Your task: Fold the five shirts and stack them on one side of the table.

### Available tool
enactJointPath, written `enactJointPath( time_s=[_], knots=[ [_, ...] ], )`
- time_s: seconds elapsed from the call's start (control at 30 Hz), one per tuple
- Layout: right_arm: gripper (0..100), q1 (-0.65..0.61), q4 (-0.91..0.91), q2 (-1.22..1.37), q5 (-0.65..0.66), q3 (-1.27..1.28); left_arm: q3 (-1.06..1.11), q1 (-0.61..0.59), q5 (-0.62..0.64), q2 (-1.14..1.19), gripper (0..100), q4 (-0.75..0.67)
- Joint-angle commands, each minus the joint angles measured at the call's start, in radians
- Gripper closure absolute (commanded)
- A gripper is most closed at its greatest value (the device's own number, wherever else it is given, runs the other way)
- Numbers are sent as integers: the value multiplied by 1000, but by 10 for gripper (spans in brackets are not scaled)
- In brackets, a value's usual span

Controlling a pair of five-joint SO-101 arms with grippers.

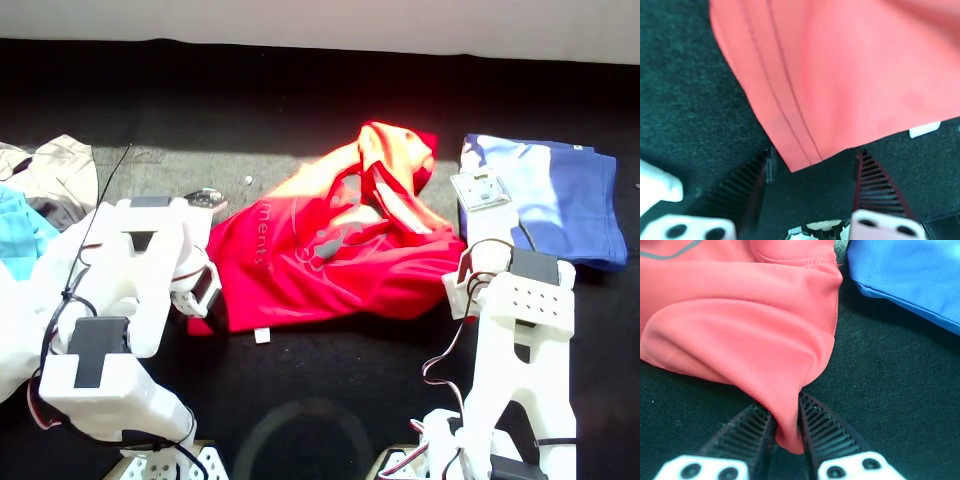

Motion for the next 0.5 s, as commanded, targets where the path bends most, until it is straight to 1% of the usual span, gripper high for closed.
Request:
enactJointPath(
  time_s=[0.0, 0.13, 0.27, 0.37, 0.47],
  knots=[
    [993, 8, -13, -38, 12, -5, 41, -7, -5, -42, 748, -84],
    [993, 7, -12, -42, 12, -5, 53, -5, -3, -38, 748, -153],
    [993, 7, -10, -45, 11, -5, -2, -1, -2, 8, 764, -160],
    [993, 7, -8, -44, 11, -4, -64, 1, 21, 22, 807, -120],
    [993, 7, -8, -44, 12, -4, -127, 1, 23, 30, 791, -44]
  ],
)
